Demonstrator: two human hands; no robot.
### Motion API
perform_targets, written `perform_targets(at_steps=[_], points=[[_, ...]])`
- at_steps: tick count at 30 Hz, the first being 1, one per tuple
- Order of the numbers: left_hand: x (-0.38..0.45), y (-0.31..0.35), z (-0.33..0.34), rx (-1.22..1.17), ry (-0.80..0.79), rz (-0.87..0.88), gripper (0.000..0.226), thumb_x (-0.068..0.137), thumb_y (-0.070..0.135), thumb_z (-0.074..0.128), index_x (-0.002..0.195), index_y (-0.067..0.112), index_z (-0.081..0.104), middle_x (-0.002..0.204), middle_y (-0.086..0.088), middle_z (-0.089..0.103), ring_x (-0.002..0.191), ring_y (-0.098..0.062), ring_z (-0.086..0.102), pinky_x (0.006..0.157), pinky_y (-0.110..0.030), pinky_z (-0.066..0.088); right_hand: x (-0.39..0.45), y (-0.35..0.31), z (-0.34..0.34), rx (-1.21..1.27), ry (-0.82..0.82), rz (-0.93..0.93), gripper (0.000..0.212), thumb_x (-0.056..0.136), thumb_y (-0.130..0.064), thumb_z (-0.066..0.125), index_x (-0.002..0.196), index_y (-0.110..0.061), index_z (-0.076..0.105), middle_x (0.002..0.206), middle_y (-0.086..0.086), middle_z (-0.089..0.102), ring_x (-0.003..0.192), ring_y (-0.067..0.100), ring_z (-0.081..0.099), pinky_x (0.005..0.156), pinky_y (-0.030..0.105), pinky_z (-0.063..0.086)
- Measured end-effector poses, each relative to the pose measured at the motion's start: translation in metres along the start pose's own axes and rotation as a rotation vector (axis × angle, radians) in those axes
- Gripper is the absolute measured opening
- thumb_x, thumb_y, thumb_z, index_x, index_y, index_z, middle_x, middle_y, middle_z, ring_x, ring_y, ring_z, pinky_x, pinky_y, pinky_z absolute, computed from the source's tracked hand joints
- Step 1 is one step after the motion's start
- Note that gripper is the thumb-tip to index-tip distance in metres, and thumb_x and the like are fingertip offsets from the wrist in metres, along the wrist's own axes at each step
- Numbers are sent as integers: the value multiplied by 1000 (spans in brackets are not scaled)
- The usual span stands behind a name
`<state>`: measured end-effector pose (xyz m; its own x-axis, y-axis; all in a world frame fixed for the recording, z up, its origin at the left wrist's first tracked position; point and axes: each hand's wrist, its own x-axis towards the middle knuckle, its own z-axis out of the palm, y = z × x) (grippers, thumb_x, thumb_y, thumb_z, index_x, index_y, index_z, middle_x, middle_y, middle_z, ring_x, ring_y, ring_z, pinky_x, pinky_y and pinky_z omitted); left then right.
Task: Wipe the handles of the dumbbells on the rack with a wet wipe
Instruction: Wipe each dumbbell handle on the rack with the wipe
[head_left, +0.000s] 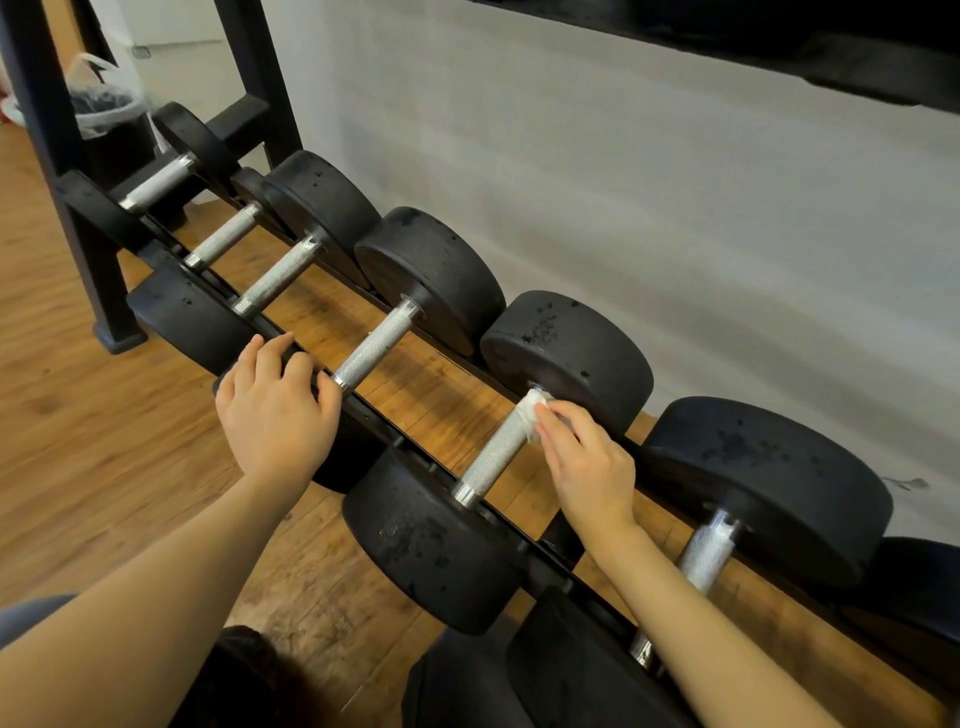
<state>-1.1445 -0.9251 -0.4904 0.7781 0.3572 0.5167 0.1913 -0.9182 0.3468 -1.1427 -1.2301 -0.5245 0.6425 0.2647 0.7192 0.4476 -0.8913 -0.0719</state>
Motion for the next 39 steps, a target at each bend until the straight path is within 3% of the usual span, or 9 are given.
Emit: perform_targets(at_steps=[4,8,12,20,23,28,34,39], points=[[0,1,-3,0,-11,-10,29,96,25,49,105,9,73,137,-11,57,141,-32,36,111,-55,30,5,-6,-10,-118,-19,-53,35,78,-14,80,111,-5,69,100,8,69,66,16,66,50,28,54],[0,5,-4,16,-37,-32,29,97,25,51,108,10,72,139,-11,56,142,-32,34,112,-54,28,19,-17,-19,-150,-43,-25,36,72,-14,84,105,-6,71,88,7,71,63,19,67,48,30,54],[0,4,-1,-8,20,-35,37,92,28,44,96,7,74,131,-12,62,136,-35,42,105,-53,35,21,-22,-16,-151,-70,61,33,66,-8,86,96,-10,73,88,7,69,61,22,66,45,31,52],[0,6,-6,-14,4,-24,42,91,31,40,98,8,75,132,-13,61,137,-35,41,106,-53,34,4,-12,-9,-117,-74,74,43,71,-12,85,112,-13,71,93,4,70,68,20,68,52,31,55],[0,6,-7,-27,6,-21,41,91,31,42,98,8,75,131,-13,62,136,-36,42,105,-54,34,2,-12,-7,-42,-30,104,41,71,-11,85,110,-10,72,92,5,73,74,19,71,54,31,58],[0,3,-4,-19,-4,-20,20,94,20,58,99,9,75,132,-13,61,138,-35,40,107,-55,33,1,-9,0,20,-20,118,36,76,-11,81,111,-8,72,95,6,74,78,19,72,56,33,60],[0,4,-4,2,-23,-39,24,95,22,55,104,10,74,136,-11,59,140,-33,37,110,-54,30,-6,-7,-2,47,-41,88,39,77,-10,80,115,-8,70,103,8,72,86,20,71,66,33,61],[-1,4,-2,-19,9,-39,26,94,22,53,102,10,74,133,-11,60,139,-33,38,109,-54,31,-10,-7,-5,53,-56,66,35,78,-6,79,111,-7,70,106,10,68,87,20,69,65,33,61]])
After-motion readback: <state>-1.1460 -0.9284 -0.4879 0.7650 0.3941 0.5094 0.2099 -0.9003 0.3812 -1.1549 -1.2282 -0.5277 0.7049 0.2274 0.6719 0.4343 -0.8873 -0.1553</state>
